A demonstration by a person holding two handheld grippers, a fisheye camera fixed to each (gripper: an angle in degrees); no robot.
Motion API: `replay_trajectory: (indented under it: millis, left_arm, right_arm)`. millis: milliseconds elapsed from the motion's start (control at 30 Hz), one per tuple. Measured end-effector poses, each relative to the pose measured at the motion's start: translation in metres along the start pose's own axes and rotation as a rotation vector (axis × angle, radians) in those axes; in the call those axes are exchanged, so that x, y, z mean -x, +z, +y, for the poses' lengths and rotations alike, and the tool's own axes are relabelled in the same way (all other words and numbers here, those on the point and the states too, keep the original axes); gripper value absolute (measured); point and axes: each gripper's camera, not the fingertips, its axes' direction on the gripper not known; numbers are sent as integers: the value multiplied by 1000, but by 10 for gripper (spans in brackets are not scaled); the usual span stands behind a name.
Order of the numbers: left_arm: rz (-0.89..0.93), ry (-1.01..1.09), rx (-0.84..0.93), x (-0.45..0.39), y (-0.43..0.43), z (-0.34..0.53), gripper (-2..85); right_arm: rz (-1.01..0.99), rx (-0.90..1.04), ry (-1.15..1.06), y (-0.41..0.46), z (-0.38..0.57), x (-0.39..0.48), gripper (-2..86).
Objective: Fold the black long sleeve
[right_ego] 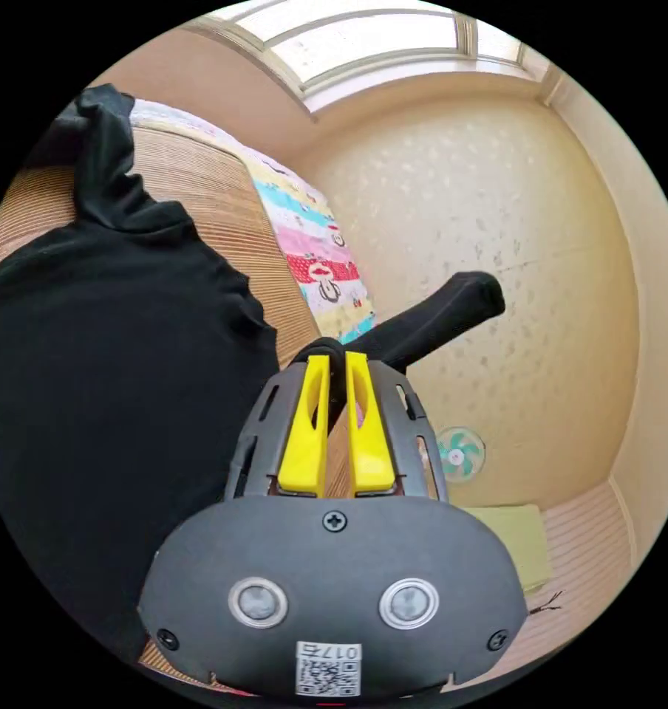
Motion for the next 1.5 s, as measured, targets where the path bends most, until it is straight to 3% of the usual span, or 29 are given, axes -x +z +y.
replay_trajectory:
  millis: [67, 100, 167, 367, 500, 600, 767, 867, 933, 967, 1033, 1100, 1200, 1267, 1333, 1400, 1500]
  left_arm:
    - [16, -14, -7, 8, -5, -2, 49]
    - [27, -20, -26, 15, -12, -3, 54]
    - [38, -21, -71, 26, -28, -6, 59]
    - [181, -47, -201, 80, -78, -32, 87]
    - [210, -40, -254, 101, -97, -48, 88]
    - [243, -3, -218, 105, -91, -54, 89]
    - [244, 49, -233, 111, -94, -52, 94]
    - [250, 41, -243, 123, -100, -59, 103]
    - [279, 24, -257, 132, -107, -67, 113]
    - [289, 21, -287, 136, -116, -72, 120]
    - [261, 9, -365, 144, -139, -76, 123]
    - [234, -63, -485, 163, -171, -77, 135]
    - [298, -199, -585, 200, -191, -83, 162]
    - [342, -299, -609, 223, -191, -90, 171]
    - [396, -393, -610, 244, -182, -101, 177]
    - [466, -473, -622, 264, -169, -113, 158]
    - [495, -504, -699, 279, -167, -120, 68]
  right_arm:
    - [-130, 42, -223, 3, -2, 81, 47]
    - [-113, 78, -299, 4, 3, 117, 47]
    - [27, 12, -240, -12, 13, 131, 48]
    - [-211, -17, -75, -50, 29, 71, 60]
    - [-442, 23, -348, -53, 26, 86, 104]
    - [-656, -12, -346, -69, 23, 84, 130]
    - [-586, -98, -103, -86, 8, 51, 134]
    - [-519, -17, -337, -54, 6, 92, 131]
    - [-372, 34, -473, -29, 10, 121, 103]
    - [-299, 18, -453, -21, 10, 120, 76]
    - [-416, -15, -282, -25, 0, 84, 44]
    - [-571, 8, 130, -22, -8, 15, 37]
    - [-570, -8, 627, -17, 14, -45, 39]
    - [-633, -20, 758, -10, 23, -48, 42]
    - [-793, 18, 707, 7, 18, -26, 49]
    - [-1076, 141, 605, 29, 12, 17, 65]
    - [-1089, 122, 602, 15, 38, 21, 73]
